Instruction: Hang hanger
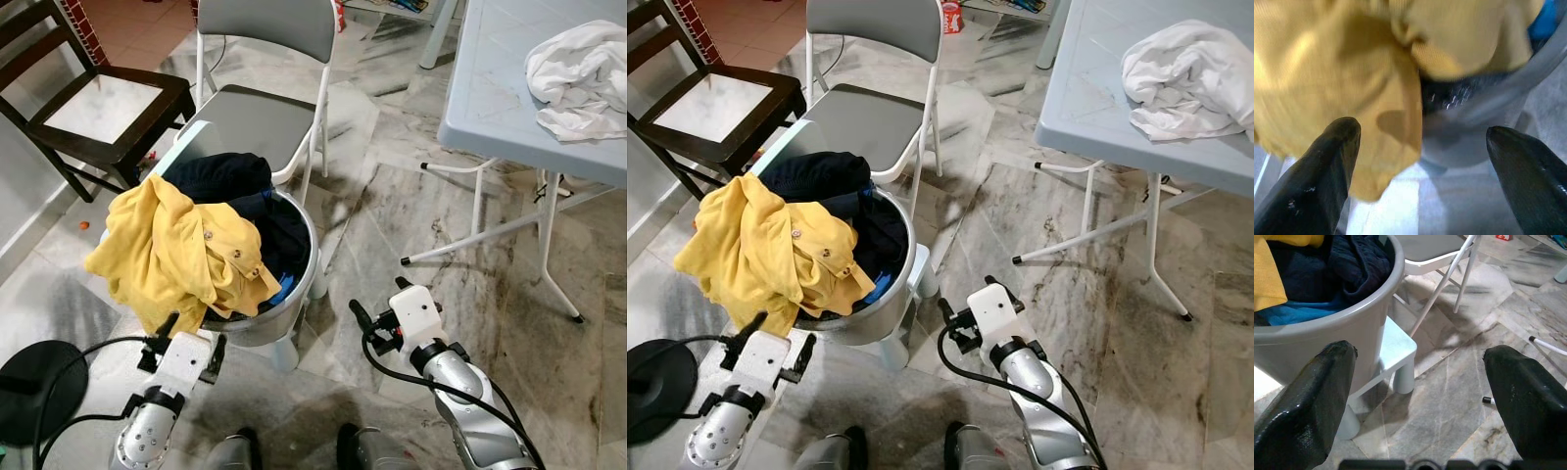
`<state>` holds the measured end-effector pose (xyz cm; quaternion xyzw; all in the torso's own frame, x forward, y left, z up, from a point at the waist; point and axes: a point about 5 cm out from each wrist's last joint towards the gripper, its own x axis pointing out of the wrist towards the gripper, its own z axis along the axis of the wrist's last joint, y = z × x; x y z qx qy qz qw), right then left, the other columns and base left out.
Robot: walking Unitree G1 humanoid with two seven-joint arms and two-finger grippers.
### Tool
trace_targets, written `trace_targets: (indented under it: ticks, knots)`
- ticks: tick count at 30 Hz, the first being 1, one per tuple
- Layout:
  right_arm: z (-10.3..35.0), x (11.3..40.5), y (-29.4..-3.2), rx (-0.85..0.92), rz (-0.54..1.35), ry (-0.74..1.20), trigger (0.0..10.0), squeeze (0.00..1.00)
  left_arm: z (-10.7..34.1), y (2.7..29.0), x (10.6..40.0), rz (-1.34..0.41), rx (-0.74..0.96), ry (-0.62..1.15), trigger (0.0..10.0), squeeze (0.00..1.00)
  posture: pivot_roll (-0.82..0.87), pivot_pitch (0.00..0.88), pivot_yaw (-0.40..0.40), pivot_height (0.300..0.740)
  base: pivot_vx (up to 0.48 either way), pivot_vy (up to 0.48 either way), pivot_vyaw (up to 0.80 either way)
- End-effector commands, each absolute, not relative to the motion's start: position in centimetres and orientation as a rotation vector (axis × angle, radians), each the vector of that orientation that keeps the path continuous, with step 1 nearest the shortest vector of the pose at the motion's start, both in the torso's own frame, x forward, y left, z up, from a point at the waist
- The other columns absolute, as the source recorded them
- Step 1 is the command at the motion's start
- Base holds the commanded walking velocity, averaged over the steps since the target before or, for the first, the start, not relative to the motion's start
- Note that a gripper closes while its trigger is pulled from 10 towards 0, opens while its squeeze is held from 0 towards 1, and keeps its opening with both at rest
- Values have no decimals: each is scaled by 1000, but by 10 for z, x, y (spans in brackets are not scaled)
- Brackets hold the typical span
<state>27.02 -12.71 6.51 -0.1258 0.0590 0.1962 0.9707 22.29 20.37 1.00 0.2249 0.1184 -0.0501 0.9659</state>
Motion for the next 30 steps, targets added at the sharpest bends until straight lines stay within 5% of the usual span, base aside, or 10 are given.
trace_targets:
  ticks: [1, 5, 6, 7, 25, 27, 30]
  knots:
    - [60, 267, -128, -257, 401, 138, 10000, 0, 1, 210, 219, -77, 457, 283, 10000, 1000, -9, 233, -23, 740, 0, 0, 0]
    - [60, 265, -129, -259, 397, 138, 10000, 0, -5, 213, 231, -51, 486, 300, 10000, 1000, -15, 230, -22, 740, 0, 0, 0]
    - [60, 265, -129, -259, 397, 138, 10000, 0, -5, 214, 233, -43, 486, 299, 10000, 149, -18, 231, -22, 740, 0, 0, 0]
    - [60, 265, -129, -259, 396, 138, 10000, 0, -4, 214, 238, -35, 479, 292, 10000, 0, -20, 231, -22, 740, 0, 0, 0]
    - [58, 261, -126, -251, 389, 142, 10000, 0, 34, 208, 276, 6, 475, 134, 10000, 0, -22, 235, -6, 740, 0, 0, 0]
    - [58, 261, -126, -248, 387, 143, 10000, 0, 33, 209, 275, 3, 467, 139, 0, 0, -20, 236, -3, 740, 0, 0, 0]
    - [57, 261, -125, -247, 387, 143, 10000, 0, 32, 209, 275, -3, 455, 148, 0, 0, -19, 236, 0, 740, 0, 0, 0]
